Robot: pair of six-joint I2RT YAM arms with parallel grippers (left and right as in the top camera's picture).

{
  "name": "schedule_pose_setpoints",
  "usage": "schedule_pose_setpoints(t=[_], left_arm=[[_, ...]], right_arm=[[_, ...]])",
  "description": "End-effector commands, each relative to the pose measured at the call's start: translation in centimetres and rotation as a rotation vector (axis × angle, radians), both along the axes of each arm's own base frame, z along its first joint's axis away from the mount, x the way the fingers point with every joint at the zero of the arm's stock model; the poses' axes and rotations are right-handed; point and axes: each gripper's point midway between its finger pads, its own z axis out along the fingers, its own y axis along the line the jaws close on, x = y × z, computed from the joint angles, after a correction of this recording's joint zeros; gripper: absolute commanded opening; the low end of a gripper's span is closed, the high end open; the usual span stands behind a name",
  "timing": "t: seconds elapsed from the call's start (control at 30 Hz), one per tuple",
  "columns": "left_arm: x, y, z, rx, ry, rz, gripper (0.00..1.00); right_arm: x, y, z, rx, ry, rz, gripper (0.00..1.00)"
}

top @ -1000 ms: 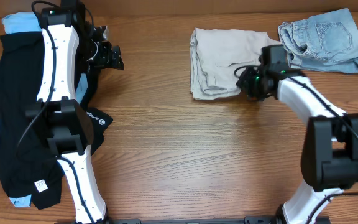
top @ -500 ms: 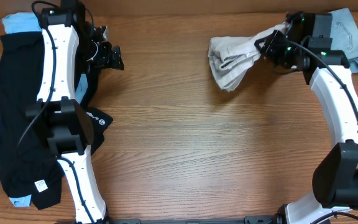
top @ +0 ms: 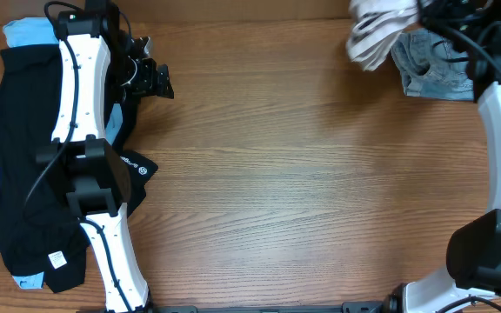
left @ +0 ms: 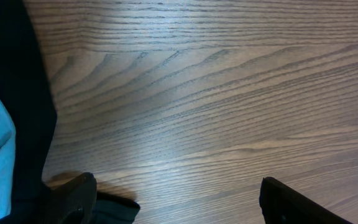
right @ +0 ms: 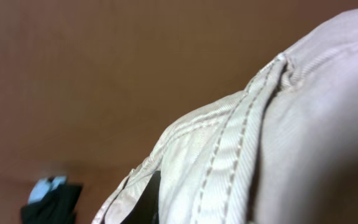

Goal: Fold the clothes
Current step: 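Carry the folded shorts to the top right onto the denim shorts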

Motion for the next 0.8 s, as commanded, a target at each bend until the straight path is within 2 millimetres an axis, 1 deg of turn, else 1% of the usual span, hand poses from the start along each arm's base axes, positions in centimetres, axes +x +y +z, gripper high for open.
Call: schedule_pose_setpoints(t=[0.0, 0.03, 0.1, 0.17, 0.23, 0.3, 0.37, 0.47, 0.53, 0.63, 0.67, 0.7, 0.73, 0.77], left_arm=[[-0.2, -0.3, -0.1, 0.001, 0.008, -0.006, 0.86], [-0.2, -0.3, -0.1, 0.001, 0.009, -0.006, 0.86], [-0.3, -0.3, -0.1, 0.001, 0.011, -0.007, 0.86], [-0.3, -0.3, -0.1, 0.001, 0.012, -0.001, 0.86], [-0.2, -0.3, -0.1, 0.000, 0.013, 0.005, 0.87], [-0.2, -0.3, -0.1, -0.001, 0.015, 0.011, 0.86], [-0.3, -0.4, -0.1, -0.004, 0.020, 0.025, 0.87], [-0.1, -0.7, -0.1, -0.004, 0.015, 0.020, 0.87], [0.0, -1.1, -0.1, -0.004, 0.009, 0.012, 0.87], [0.1, -1.8, -0.1, -0.003, 0.002, -0.003, 0.87], [0.2, -2.2, -0.1, -0.003, -0.001, -0.014, 0.88], [0.3, -2.7, -0.1, 0.000, -0.007, -0.025, 0.89], [0.3, -3.0, -0.1, 0.001, -0.012, -0.031, 0.90], [0.5, -3.3, -0.1, 0.001, -0.018, -0.037, 0.91]], right_arm=[[-0.2, -2.5, 5.0, -0.079, -0.164, -0.013, 0.04], [0.2, -3.8, 5.3, -0.086, -0.197, -0.022, 0.04], [0.7, -5.3, 5.4, -0.091, -0.235, -0.021, 0.04], [1.3, -6.8, 4.9, -0.094, -0.260, -0.021, 0.04], [2.0, -8.2, 3.7, -0.088, -0.259, -0.023, 0.04], [2.7, -9.7, 1.6, -0.074, -0.238, -0.020, 0.04], [3.4, -11.0, -1.4, -0.042, -0.194, -0.005, 0.04], [4.0, -12.7, -6.9, 0.027, -0.110, 0.036, 0.04], [4.0, -13.5, -10.5, 0.084, -0.054, 0.067, 0.04], [3.3, -15.4, -15.6, 0.169, 0.060, 0.048, 0.04], [2.2, -16.9, -18.4, 0.200, 0.138, 0.015, 0.06], [1.0, -18.2, -20.1, 0.201, 0.199, -0.021, 0.23], [0.2, -19.0, -20.9, 0.195, 0.236, -0.049, 0.35], [-0.4, -19.7, -21.3, 0.192, 0.256, -0.064, 0.49]])
